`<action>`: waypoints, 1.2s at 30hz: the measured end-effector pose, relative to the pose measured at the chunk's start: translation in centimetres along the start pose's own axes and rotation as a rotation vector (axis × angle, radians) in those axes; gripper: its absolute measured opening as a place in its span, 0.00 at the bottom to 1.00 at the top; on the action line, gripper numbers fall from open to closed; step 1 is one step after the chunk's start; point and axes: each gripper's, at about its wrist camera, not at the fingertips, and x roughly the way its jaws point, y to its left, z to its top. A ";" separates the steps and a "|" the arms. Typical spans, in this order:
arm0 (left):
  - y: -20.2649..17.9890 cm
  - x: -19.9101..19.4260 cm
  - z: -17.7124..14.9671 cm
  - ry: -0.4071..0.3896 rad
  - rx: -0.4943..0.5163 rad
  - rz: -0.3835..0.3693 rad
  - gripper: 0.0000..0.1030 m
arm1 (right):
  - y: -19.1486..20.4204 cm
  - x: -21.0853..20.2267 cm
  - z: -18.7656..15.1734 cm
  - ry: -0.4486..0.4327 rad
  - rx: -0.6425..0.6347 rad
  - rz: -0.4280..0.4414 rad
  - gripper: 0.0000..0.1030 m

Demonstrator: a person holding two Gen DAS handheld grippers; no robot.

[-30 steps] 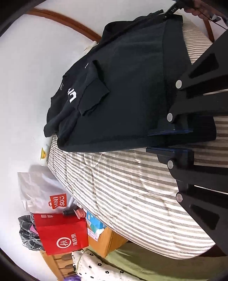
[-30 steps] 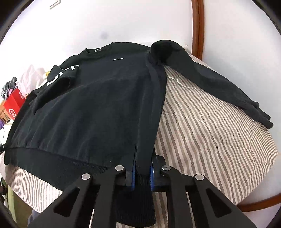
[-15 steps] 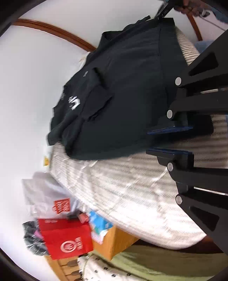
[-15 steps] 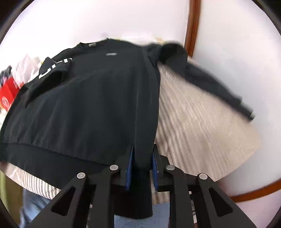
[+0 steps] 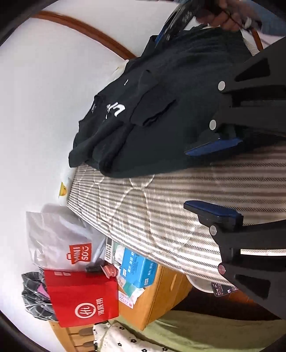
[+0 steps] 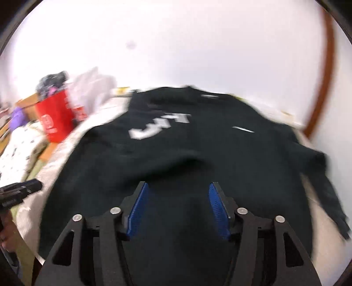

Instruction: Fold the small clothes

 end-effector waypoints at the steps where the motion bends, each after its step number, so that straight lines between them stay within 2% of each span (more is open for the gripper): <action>1: 0.3 0.2 0.1 0.012 -0.005 0.003 0.41 | 1.5 1.7 0.7 0.017 -0.021 0.025 0.61; 6: 1.3 0.8 -0.1 0.053 0.004 -0.006 0.41 | 6.0 6.5 0.4 0.096 -0.056 0.111 0.64; 9: 1.8 0.9 0.0 0.068 0.007 -0.010 0.41 | 6.6 7.4 -0.3 0.107 -0.086 0.090 0.73; 11: 1.8 1.0 0.2 0.066 0.003 -0.017 0.41 | 7.4 9.4 -0.3 0.184 -0.127 0.040 0.74; 13: 1.5 1.3 0.4 0.061 -0.006 -0.025 0.41 | 7.8 9.9 -0.3 0.171 -0.159 0.015 0.76; 14: 1.3 1.4 0.5 0.062 -0.010 -0.029 0.41 | 8.0 9.9 -0.3 0.157 -0.173 0.018 0.74; 15: 0.9 1.7 0.6 0.065 -0.017 -0.029 0.41 | 7.9 10.0 -0.1 0.155 -0.186 0.030 0.61; 16: 0.7 1.8 0.7 0.067 -0.022 -0.026 0.41 | 7.6 9.6 -0.1 0.159 -0.187 0.040 0.42; 17: 0.3 1.9 0.7 0.068 -0.028 -0.022 0.41 | 7.0 9.4 0.1 0.159 -0.182 0.040 0.36; 18: 0.0 1.9 0.7 0.067 -0.032 -0.018 0.41 | 6.2 9.0 0.5 0.154 -0.161 0.046 0.24; 19: -0.2 1.9 0.6 0.067 -0.033 -0.012 0.41 | 5.3 8.4 0.8 0.138 -0.134 0.053 0.21; 22: -1.2 1.9 0.4 0.070 -0.034 0.028 0.41 | 1.3 4.6 2.1 0.038 -0.046 0.084 0.21; 25: -2.0 1.7 -0.2 0.067 -0.044 0.082 0.41 | -3.5 1.3 3.0 -0.054 0.026 0.041 0.21; 27: -2.6 1.6 -0.9 0.075 -0.055 0.087 0.41 | -7.8 0.2 3.2 -0.083 0.109 0.017 0.21; 31: -3.3 1.1 -1.4 0.079 -0.076 0.108 0.41 | -15.5 0.3 2.1 -0.065 0.263 -0.019 0.21; 34: -3.8 0.8 -0.9 0.061 -0.062 0.141 0.41 | -19.5 1.7 0.8 -0.010 0.308 -0.088 0.22; 36: -4.1 0.8 0.0 0.047 -0.051 0.170 0.41 | -21.4 2.8 -0.1 0.036 0.316 -0.169 0.25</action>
